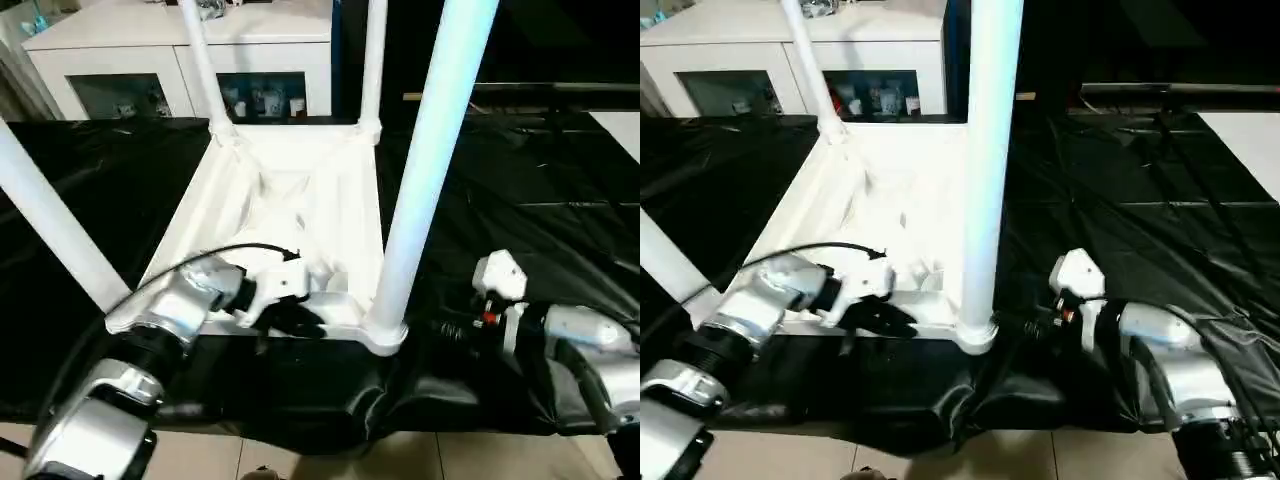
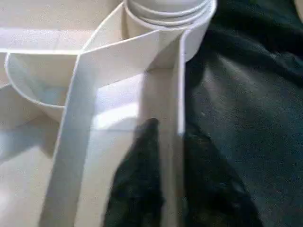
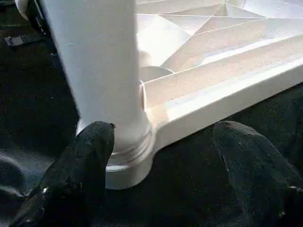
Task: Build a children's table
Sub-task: Rotate leg to tighten
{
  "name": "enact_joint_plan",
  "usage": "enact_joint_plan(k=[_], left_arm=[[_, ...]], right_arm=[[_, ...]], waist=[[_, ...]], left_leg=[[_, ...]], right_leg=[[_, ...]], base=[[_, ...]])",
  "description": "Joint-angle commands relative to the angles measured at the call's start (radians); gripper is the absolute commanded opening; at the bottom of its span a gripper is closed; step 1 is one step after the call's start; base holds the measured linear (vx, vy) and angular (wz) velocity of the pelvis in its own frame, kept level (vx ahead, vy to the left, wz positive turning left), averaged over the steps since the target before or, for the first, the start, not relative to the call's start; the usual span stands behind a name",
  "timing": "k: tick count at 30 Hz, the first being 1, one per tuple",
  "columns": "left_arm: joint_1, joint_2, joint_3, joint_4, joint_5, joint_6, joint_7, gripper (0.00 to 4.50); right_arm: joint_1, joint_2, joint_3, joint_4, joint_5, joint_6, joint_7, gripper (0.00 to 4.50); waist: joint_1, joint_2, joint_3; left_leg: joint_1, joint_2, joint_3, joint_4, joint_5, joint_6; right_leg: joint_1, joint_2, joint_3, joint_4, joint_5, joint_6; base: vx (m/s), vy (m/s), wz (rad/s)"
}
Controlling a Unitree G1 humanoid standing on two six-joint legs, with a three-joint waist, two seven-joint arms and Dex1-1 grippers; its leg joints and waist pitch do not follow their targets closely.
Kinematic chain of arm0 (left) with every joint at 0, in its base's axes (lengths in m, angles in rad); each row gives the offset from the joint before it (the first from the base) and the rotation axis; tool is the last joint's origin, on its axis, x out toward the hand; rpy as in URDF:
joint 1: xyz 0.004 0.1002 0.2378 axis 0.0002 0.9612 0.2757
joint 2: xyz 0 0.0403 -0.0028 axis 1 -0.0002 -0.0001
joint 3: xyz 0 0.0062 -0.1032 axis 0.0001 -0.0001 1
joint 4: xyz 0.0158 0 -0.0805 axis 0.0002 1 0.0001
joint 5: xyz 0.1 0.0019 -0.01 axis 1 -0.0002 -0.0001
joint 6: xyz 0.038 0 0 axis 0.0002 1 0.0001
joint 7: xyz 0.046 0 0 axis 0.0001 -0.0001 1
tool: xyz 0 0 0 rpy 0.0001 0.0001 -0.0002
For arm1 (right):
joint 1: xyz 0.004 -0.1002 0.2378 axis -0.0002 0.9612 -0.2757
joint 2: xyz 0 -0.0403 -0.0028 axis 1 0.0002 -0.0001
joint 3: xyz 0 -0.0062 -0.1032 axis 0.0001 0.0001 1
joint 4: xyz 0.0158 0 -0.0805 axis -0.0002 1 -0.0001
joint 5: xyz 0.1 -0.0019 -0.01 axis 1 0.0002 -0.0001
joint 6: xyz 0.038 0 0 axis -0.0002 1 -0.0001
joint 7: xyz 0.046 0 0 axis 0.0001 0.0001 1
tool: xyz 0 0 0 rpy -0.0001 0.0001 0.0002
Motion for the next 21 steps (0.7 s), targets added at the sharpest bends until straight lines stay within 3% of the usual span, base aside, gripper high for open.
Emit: enact_joint_plan(k=[1,4,8,13,17,21], left_arm=[[-0.006,0.006,0.018,-0.015,0.005,0.016,0.032,1.00],[-0.010,0.008,0.018,0.000,0.019,-0.020,0.063,0.81],[-0.003,0.011,0.028,-0.015,0.002,-0.031,0.052,0.81],[0.042,0.019,0.084,-0.151,-0.106,0.059,0.006,1.18],[0.102,0.046,0.126,-0.303,-0.163,0.107,0.019,1.60],[0.192,0.055,0.193,-0.507,-0.263,0.214,0.046,2.00]], right_arm=[[-0.015,0.005,-0.008,0.004,-0.006,-0.009,-0.008,3.69],[-0.016,0.006,-0.007,0.007,-0.005,-0.012,-0.009,3.69],[-0.014,0.005,-0.008,0.008,-0.003,-0.014,-0.008,3.69],[0.005,0.003,-0.019,-0.015,0.005,-0.011,-0.010,3.69],[0.041,-0.007,-0.038,-0.057,0.021,-0.004,-0.018,3.69],[0.096,-0.027,-0.077,-0.142,0.061,0.023,-0.022,3.69]], waist=[[-0.001,-0.006,-0.062],[-0.002,-0.009,-0.066],[-0.001,-0.010,-0.066],[-0.001,-0.013,-0.068],[0.001,-0.024,-0.068],[0.001,-0.016,-0.071]], left_leg=[[0.003,0.043,-0.018,-0.065,-0.177,0.060],[-0.002,0.041,-0.017,-0.058,-0.137,0.078],[-0.002,0.041,-0.017,-0.058,-0.130,0.084],[-0.003,0.045,-0.015,-0.056,-0.128,0.087],[-0.007,0.045,-0.013,-0.054,-0.102,0.105],[-0.010,0.046,-0.014,-0.050,-0.083,0.119]], right_leg=[[0.046,-0.088,0.047,-0.081,-0.198,-0.196],[0.048,-0.087,0.046,-0.074,-0.125,-0.205],[0.046,-0.086,0.045,-0.072,-0.125,-0.204],[0.044,-0.087,0.046,-0.066,-0.107,-0.224],[0.043,-0.086,0.047,-0.063,-0.103,-0.216],[0.040,-0.084,0.046,-0.058,-0.085,-0.210]], base=[[0.000,0.000,0.00],[0.000,0.000,0.00],[0.000,0.000,0.00],[0.000,0.000,0.00],[0.000,0.000,0.00],[0.000,0.000,0.00]])
